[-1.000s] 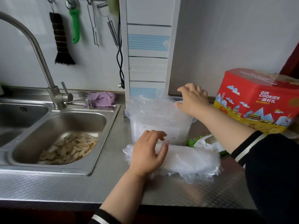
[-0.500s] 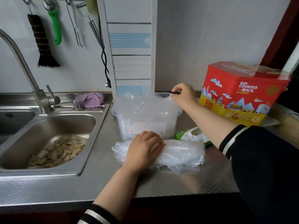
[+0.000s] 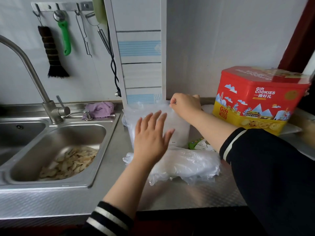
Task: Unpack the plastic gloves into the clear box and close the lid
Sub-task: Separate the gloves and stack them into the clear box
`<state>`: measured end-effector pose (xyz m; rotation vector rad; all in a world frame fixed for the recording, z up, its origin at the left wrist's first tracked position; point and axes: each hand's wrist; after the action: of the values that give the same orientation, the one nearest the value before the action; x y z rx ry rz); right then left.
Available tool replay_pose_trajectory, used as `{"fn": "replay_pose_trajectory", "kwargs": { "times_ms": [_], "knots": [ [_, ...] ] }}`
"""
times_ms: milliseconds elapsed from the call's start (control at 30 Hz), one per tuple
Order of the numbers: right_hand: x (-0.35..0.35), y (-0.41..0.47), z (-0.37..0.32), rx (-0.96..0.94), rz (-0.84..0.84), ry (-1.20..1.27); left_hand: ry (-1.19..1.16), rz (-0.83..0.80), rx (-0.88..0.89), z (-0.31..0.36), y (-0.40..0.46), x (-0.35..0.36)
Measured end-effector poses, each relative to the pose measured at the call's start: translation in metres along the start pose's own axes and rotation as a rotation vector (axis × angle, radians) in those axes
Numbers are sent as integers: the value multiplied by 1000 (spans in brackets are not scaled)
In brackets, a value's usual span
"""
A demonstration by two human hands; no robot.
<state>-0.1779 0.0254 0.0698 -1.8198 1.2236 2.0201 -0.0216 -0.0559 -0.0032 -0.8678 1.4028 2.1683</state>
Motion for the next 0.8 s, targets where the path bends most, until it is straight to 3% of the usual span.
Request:
{"fn": "replay_pose_trajectory", "kwargs": {
  "times_ms": [100, 167, 267, 367, 467, 567, 634, 701, 801],
  "knots": [
    [3, 2, 1, 32, -15, -38, 204, -335, -37, -6, 35, -6],
    [6, 3, 6, 71, -33, -55, 252, -469, -50, -6, 53, -10],
    [4, 0, 25, 156, -22, 0, 284, -598, -78, -5, 70, -13],
    [-1, -8, 50, 267, 94, 251, 274, -665, -114, -7, 80, -12],
    [-10, -24, 64, 297, 316, 511, 209, -573, -117, -13, 87, -10],
    [-25, -53, 49, 129, 505, 663, 132, -330, -99, -20, 89, -10],
    [-34, -78, 30, -24, 511, 726, 95, -190, -106, -24, 88, -12],
    [-38, -102, 16, -150, 358, 711, 65, -76, -129, -27, 85, -13],
    [-33, -128, 6, -152, -165, 493, -54, 158, -117, -28, 74, -19]
  ]
}}
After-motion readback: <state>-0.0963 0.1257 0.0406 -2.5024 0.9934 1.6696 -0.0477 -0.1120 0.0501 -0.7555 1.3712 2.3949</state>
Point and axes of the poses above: each hand's wrist, its own y-axis towards the middle knuckle, its own x-axis out of the palm, z = x × y, and after that the axes turned 14 degrees about -x, right-handed
